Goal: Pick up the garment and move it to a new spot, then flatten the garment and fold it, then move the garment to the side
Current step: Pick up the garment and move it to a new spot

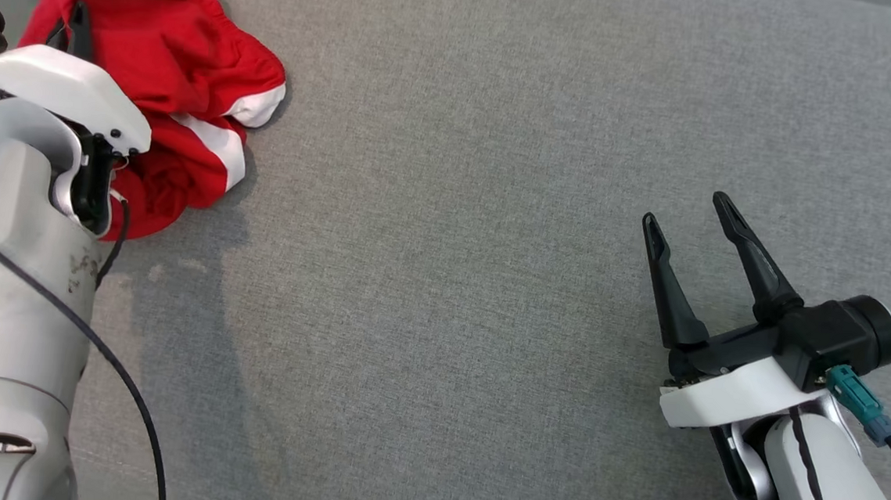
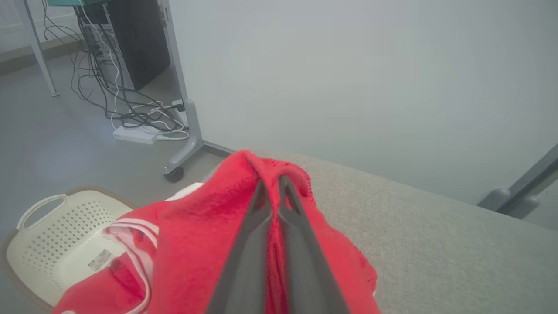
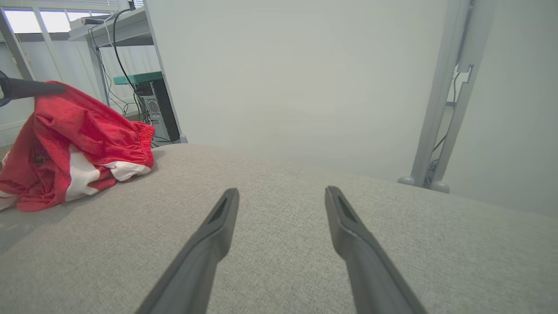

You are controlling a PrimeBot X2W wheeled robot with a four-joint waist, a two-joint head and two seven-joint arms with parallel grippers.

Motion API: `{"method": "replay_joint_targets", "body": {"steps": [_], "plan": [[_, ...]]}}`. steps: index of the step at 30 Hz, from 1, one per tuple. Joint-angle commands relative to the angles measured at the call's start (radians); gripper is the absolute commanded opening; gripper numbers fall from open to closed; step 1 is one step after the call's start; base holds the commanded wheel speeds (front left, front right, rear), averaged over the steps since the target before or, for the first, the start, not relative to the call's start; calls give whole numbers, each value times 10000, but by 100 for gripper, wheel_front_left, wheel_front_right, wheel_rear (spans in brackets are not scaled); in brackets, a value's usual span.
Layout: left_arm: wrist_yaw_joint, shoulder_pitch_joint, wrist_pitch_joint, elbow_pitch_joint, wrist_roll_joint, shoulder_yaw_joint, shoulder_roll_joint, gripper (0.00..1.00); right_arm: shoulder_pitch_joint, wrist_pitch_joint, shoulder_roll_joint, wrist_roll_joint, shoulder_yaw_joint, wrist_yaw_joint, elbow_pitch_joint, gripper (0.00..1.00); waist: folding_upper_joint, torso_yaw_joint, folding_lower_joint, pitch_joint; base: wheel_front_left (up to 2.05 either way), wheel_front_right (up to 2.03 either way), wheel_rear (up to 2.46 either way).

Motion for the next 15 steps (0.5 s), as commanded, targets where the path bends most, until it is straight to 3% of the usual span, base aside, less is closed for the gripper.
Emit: {"method": "replay_joint_targets", "body": {"steps": [1,7,15], "plan": [[-212,176,-530,-156,-76,27,-48,0,79,-54,91,106,-90,16,24,100,0,-84,0,-203,0,0,0],[-477,646,-1323,-904,22,-42,-8,0,281,-53,267,120,-161,16,45,100,0,-300,0,-631,0,0,0],[-633,1725,-1410,-3662,454,-114,-29,0,644,-53,477,40,-401,16,47,100,0,-852,0,-1283,0,0,0]]}}
